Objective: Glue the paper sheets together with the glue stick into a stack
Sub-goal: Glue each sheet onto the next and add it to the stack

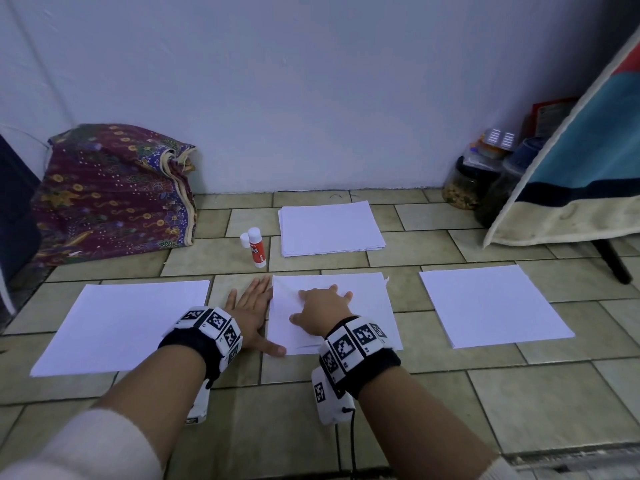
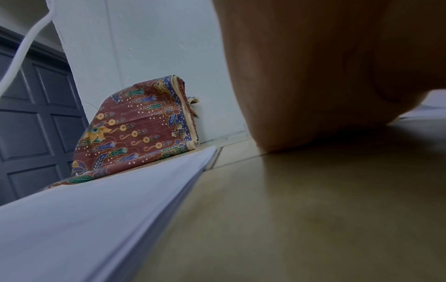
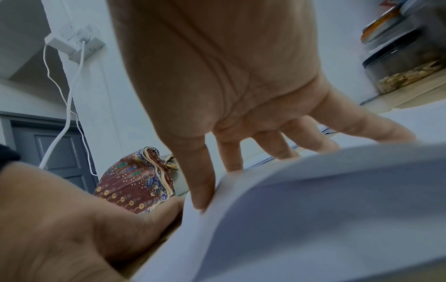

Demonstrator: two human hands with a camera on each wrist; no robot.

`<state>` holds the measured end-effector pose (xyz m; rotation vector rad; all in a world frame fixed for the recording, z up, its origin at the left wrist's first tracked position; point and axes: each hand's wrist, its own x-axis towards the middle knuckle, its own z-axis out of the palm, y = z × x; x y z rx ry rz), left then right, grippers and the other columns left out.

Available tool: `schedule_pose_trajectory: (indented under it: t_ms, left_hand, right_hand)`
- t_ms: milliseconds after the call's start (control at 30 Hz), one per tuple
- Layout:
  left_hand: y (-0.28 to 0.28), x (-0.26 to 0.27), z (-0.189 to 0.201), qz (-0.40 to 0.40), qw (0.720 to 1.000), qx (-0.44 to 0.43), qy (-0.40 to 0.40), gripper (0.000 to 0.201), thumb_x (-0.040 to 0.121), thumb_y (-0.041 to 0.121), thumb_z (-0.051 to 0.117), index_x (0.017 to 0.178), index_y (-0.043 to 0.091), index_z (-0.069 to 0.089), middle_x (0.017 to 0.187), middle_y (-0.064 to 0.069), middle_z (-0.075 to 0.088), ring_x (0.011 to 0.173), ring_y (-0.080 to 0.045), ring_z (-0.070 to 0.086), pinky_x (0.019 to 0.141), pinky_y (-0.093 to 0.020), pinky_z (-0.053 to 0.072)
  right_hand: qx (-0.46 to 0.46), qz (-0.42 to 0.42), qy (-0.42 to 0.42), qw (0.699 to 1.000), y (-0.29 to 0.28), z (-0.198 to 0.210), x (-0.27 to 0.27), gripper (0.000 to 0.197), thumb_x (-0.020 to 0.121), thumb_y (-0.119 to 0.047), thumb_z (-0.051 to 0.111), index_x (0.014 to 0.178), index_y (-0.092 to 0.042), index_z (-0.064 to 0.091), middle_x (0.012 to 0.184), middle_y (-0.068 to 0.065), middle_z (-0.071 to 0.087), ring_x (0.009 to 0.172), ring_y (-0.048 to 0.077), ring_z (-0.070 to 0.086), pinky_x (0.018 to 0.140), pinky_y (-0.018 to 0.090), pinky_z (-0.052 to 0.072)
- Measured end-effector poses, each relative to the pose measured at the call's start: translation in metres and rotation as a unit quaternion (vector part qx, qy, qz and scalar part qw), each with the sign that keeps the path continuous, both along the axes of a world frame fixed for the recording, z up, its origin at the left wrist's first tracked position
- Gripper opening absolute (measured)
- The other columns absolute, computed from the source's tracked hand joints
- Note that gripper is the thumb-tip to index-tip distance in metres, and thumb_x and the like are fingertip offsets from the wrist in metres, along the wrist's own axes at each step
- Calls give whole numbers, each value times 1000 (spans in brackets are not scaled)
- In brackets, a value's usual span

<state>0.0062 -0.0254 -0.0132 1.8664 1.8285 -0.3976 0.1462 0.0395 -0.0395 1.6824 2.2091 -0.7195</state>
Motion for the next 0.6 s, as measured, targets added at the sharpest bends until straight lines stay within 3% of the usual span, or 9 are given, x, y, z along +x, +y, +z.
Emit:
schedule_pose_trajectory:
  t_ms: [133, 300, 367, 433, 467, 533, 600]
  left_hand:
    - [0, 0, 1, 5, 1000, 6, -1, 131, 74, 67, 66, 147, 13, -27, 154, -1, -34, 142, -18, -30, 115, -48, -13]
    - [0, -2, -3, 0, 1000, 0, 0, 144, 58, 78, 64, 146, 14, -29, 153, -1, -36, 141, -17, -32, 114, -48, -14]
    - [2, -5, -3, -4, 1000, -6, -6, 155, 42, 91, 57, 147, 15, -30, 153, 1, -36, 141, -17, -33, 115, -48, -14]
    - [3, -8, -3, -6, 999, -7, -32, 172, 13, 104, 32, 147, 16, -28, 153, 3, -35, 141, -14, -31, 115, -47, -14]
    - [4, -9, -4, -2, 999, -3, -46, 173, 8, 106, 21, 148, 16, -27, 154, 5, -32, 142, -13, -29, 115, -47, -14]
    - [6, -10, -6, 23, 997, 9, -75, 169, 12, 106, 18, 150, 17, -22, 156, 8, -26, 144, -11, -25, 116, -44, -13]
    - [7, -7, -7, 70, 993, 17, -97, 143, 42, 98, 29, 152, 18, -17, 158, 8, -21, 145, -9, -20, 116, -41, -12]
  right_hand:
    - [-1, -3, 1, 1000, -2, 3, -1, 64, 87, -52, 48, 145, -29, 32, 155, 13, 25, 143, 44, 7, 105, 70, 17]
    - [8, 27, -1, 1000, -7, 25, 8, 60, 98, -52, 32, 148, -20, 32, 154, 12, 29, 146, 36, 8, 113, 62, 6]
    - [7, 25, -8, 1000, -6, 26, 8, 53, 101, -45, 27, 148, -20, 33, 154, 12, 30, 145, 36, 10, 114, 62, 6]
    - [-4, 7, -8, 1000, -3, 19, 4, 52, 99, -43, 30, 147, -24, 33, 154, 12, 28, 145, 38, 10, 110, 66, 12]
    - [-7, -2, -9, 1000, -4, 17, 2, 53, 97, -44, 34, 147, -27, 32, 154, 12, 27, 144, 39, 10, 109, 67, 16]
    - [-11, -13, -12, 1000, -5, 15, -1, 55, 93, -39, 42, 146, -29, 32, 154, 12, 27, 143, 42, 11, 106, 68, 19]
    - [-12, -18, -15, 1000, -5, 15, -2, 57, 89, -32, 47, 145, -31, 34, 153, 13, 28, 141, 43, 14, 105, 68, 21]
